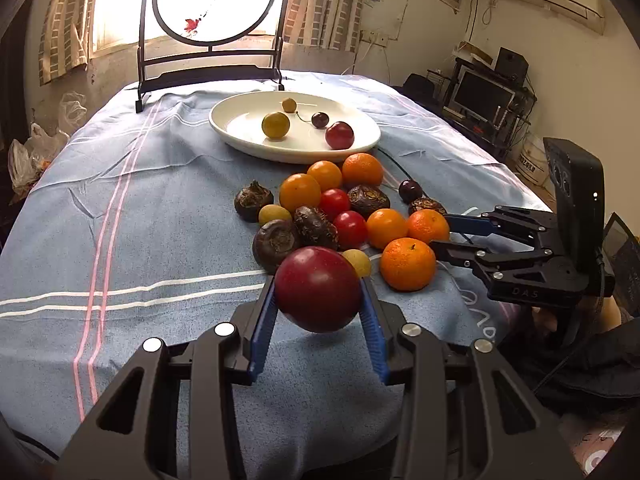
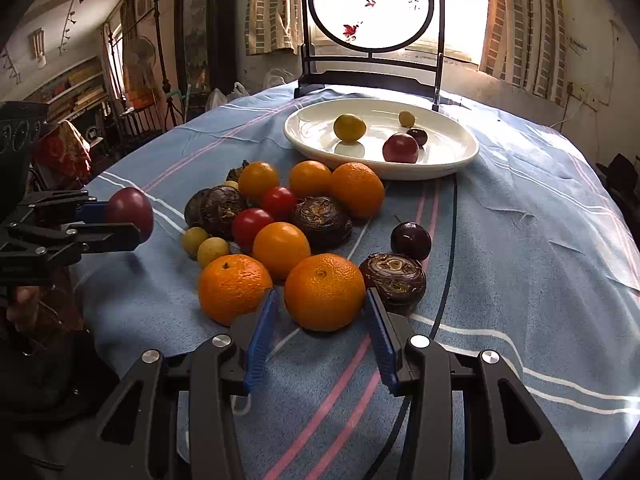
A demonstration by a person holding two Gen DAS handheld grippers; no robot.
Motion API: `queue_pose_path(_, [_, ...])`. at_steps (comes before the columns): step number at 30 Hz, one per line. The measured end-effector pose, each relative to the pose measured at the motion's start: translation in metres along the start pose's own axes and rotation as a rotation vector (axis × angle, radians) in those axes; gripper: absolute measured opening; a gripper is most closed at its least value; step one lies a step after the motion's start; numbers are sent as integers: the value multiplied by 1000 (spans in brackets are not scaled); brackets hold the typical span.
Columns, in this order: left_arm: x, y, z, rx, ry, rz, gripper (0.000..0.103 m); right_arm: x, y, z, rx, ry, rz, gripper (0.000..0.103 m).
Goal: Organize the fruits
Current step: 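Grasp a large red plum with the left tool while the right tool reaches for a mandarin, then place the red plum on the plate with the left tool while the right tool places the mandarin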
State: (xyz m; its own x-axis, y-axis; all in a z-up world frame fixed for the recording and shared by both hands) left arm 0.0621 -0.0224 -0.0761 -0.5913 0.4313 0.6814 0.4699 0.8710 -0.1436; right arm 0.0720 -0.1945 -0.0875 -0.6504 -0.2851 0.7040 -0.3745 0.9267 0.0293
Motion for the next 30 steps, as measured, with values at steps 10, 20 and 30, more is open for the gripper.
queue_pose_path(10, [2, 4, -1, 14, -10, 9, 39, -4, -7, -3, -78, -4, 28, 42])
queue_pose_path(20, [-8, 15, -56, 18, -44, 32, 39, 37, -70, -60, -260, -143, -76, 42])
queue_pose_path(30, [-108, 25, -148, 28, 46, 56, 40, -43, -117, -143, -312, -101, -20, 43])
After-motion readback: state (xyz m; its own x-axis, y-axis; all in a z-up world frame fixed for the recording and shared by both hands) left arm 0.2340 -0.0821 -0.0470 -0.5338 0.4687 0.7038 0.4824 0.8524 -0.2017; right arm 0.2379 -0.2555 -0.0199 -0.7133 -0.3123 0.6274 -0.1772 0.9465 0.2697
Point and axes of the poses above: each gripper's, at about its wrist camera, not at the fingertips, and x roughly against the way its jaws point, y to its left, z to its underside, the point moved 7 cm from there along -x, roughly the way its jaws point, and after that the axes turned 2 degrees about -x, right-handed, at the moved point
